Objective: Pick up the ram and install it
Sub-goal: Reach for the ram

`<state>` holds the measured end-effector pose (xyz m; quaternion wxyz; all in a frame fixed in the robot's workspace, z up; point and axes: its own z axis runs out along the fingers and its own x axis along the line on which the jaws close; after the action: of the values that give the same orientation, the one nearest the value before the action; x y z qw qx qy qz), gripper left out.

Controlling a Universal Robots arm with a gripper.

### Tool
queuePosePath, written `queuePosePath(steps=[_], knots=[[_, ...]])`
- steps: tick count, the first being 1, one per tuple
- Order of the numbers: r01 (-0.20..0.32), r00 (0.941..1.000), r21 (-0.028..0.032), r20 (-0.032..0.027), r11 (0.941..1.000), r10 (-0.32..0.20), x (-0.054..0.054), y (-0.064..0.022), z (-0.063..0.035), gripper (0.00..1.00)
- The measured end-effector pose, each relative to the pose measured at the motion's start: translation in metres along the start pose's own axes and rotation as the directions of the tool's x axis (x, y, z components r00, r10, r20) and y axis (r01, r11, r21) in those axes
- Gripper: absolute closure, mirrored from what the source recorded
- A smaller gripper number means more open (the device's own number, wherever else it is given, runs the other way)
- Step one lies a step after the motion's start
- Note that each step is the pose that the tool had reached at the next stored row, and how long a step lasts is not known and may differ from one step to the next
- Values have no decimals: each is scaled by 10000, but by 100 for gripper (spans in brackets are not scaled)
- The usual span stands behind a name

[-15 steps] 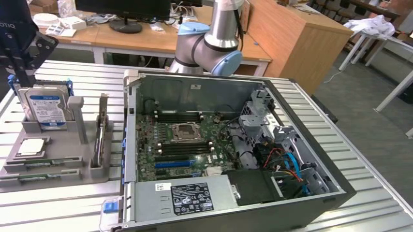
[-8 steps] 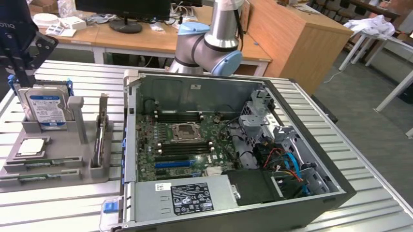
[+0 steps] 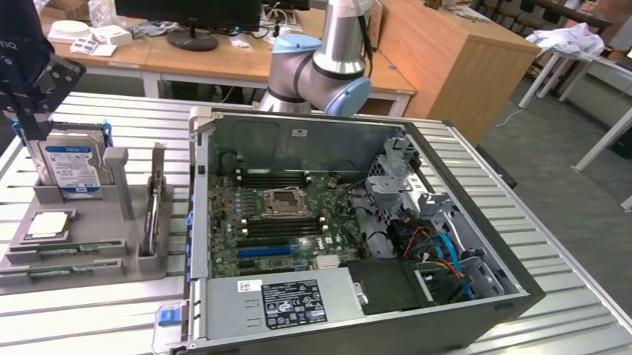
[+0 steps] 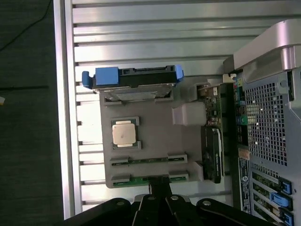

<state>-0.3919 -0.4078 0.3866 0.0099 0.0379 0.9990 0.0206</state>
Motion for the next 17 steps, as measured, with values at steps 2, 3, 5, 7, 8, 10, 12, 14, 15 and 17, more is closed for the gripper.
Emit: queuePosePath(steps=[2, 3, 5, 7, 8, 10, 12, 14, 15, 17], knots=[[1, 10000, 0, 0, 10000, -1, -3, -35, -1, 89], [1, 10000, 0, 0, 10000, -1, -4, -52, -2, 89], [1, 10000, 0, -1, 10000, -1, -7, -83, -4, 89], [1, 10000, 1, -1, 10000, -1, -9, -112, -5, 89], [1, 10000, 0, -1, 10000, -1, -10, -126, -5, 89], [1, 10000, 0, -1, 10000, -1, -12, -150, -6, 89], [1, 10000, 0, -1, 10000, -1, -13, -166, -7, 89], [0, 10000, 0, -1, 10000, 0, -13, -172, -7, 89], [-1, 10000, 0, 0, 10000, 1, -13, -172, -7, 89], [0, 10000, 0, -1, 10000, 0, -14, -172, -7, 89]])
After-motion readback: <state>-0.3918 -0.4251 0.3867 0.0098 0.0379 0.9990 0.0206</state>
